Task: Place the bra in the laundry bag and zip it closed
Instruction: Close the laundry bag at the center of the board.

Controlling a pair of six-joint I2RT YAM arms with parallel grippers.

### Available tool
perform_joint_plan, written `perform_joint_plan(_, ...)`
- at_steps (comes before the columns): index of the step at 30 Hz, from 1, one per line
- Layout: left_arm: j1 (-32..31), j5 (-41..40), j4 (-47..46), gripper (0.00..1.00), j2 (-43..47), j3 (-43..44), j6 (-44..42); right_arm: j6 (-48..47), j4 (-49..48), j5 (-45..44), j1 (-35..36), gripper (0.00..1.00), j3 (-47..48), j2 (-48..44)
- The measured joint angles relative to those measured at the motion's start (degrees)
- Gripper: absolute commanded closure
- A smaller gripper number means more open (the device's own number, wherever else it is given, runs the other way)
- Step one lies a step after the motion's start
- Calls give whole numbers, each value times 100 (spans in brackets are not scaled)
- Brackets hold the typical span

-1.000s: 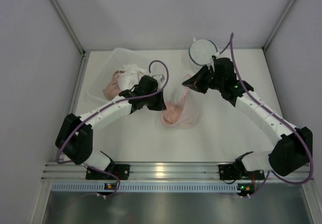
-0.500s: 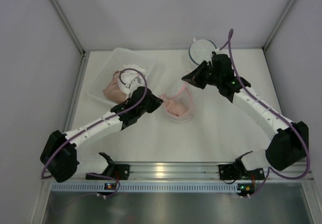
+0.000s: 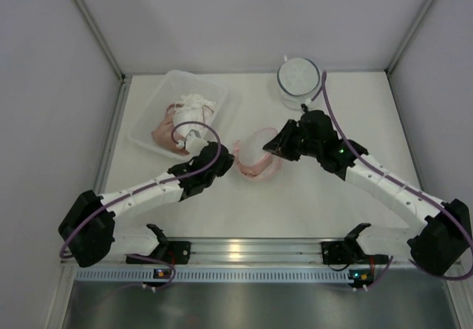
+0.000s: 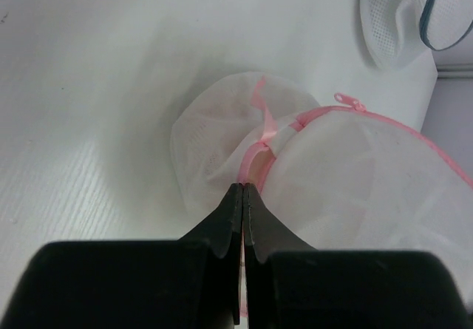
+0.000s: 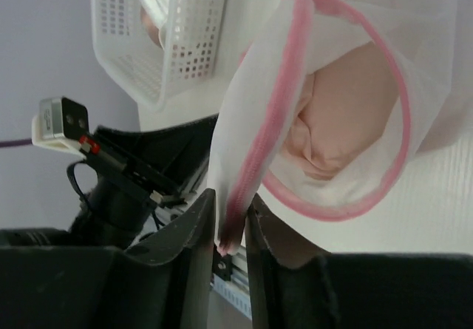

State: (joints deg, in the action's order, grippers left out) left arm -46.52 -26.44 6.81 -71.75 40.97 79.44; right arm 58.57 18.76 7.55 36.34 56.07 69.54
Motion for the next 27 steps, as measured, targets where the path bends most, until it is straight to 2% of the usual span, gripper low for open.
perform_joint_plan(2, -13, -103, -22, 100, 0, -92, 61, -31, 85, -22, 138, 63, -131, -129)
perform_joint_plan(3, -22, -155, -35, 100, 2, -133, 87, -63, 146, -33, 190, 48, -157, -155)
perform_joint_plan(4, -26, -184, -42, 100, 2, -162, 105, -90, 229, -50, 223, 43, -181, -173)
perform_joint_plan(7, -37, -264, -68, 100, 31, -223, 96, -306, 603, -140, 249, 12, -243, -284)
perform_joint_plan(11, -42, -321, -138, 100, 138, -264, -87, -953, 1506, -345, 249, 3, -35, -501)
perform_joint_plan(16, -42, -310, -328, 100, 177, -289, -455, -1851, 2398, -734, 181, 2, 1172, -229)
perform_joint_plan(22, -35, -125, -640, 100, 166, -350, -994, -2830, 2260, -789, -463, 20, 1394, 264)
perform_joint_plan(23, -22, -74, -721, 100, 151, -361, -1108, -2962, 2170, -822, -525, 28, 1344, 337)
perform_joint_plan(26, 46, 160, -1003, 100, 59, -444, -1410, -3410, 1582, -752, -632, 38, 953, 501)
perform_joint_plan(27, 79, 256, -1093, 100, 48, -507, -1519, -3556, 1309, -549, -671, 38, 748, 542)
